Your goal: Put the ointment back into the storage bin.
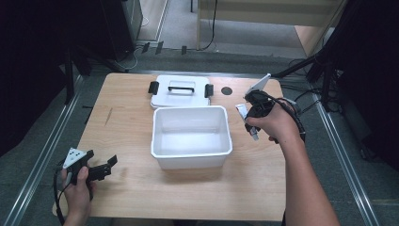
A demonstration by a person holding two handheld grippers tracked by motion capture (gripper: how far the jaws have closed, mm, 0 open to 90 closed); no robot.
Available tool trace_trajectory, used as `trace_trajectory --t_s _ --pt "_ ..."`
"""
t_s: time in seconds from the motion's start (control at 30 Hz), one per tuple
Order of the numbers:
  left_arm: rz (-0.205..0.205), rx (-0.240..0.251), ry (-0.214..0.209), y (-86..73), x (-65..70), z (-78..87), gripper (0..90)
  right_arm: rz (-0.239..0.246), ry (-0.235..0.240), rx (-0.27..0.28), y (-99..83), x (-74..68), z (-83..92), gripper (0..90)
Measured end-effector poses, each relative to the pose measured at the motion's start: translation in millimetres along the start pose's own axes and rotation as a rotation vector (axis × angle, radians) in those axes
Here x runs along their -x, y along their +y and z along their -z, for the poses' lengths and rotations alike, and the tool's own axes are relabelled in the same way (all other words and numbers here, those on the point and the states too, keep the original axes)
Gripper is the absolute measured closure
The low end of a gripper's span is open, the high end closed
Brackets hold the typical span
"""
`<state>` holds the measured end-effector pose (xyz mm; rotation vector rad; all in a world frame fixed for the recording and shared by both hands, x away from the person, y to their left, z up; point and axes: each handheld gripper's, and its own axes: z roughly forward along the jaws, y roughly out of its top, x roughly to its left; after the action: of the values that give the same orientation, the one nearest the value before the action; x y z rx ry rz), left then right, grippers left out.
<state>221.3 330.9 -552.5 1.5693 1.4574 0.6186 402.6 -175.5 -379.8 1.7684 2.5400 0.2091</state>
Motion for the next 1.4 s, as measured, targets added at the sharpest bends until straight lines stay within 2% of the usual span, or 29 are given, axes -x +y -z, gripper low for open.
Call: trace_trajectory --t_s 0.47,0.67,0.9,0.97,1.0,1.23,1.37,1.4 --pt "0.001 0.002 -0.003 0.2 -0.1 -0.2 0.1 0.074 0.030 0.041 17.3 -33.9 30.4 72.8" --pt "0.002 0.003 -0.003 0.2 -0.1 -0.2 0.1 0.112 0.033 0.047 20.7 -46.7 33.0 72.7" --pt "0.000 0.001 -0.003 0.2 -0.1 -0.2 0.1 0.178 0.060 0.060 22.2 -67.6 35.6 72.7" --pt "0.000 0.001 -0.004 0.2 -0.1 -0.2 0.1 0.184 0.063 0.063 21.7 -71.1 35.9 72.7" --pt "0.000 0.001 -0.003 0.2 0.0 -0.2 0.1 0.217 0.065 0.069 20.9 -77.9 36.1 72.6" --pt "-0.002 0.002 -0.003 0.2 0.0 -0.3 0.1 0.333 0.076 0.078 19.2 -98.4 32.1 72.5" --pt "-0.002 0.001 -0.003 0.2 0.0 -0.2 0.1 0.439 0.092 0.085 18.5 -105.2 26.6 72.4" --pt "-0.001 0.002 -0.004 0.2 0.0 -0.3 0.1 0.479 0.094 0.090 18.2 -106.8 25.3 72.4"
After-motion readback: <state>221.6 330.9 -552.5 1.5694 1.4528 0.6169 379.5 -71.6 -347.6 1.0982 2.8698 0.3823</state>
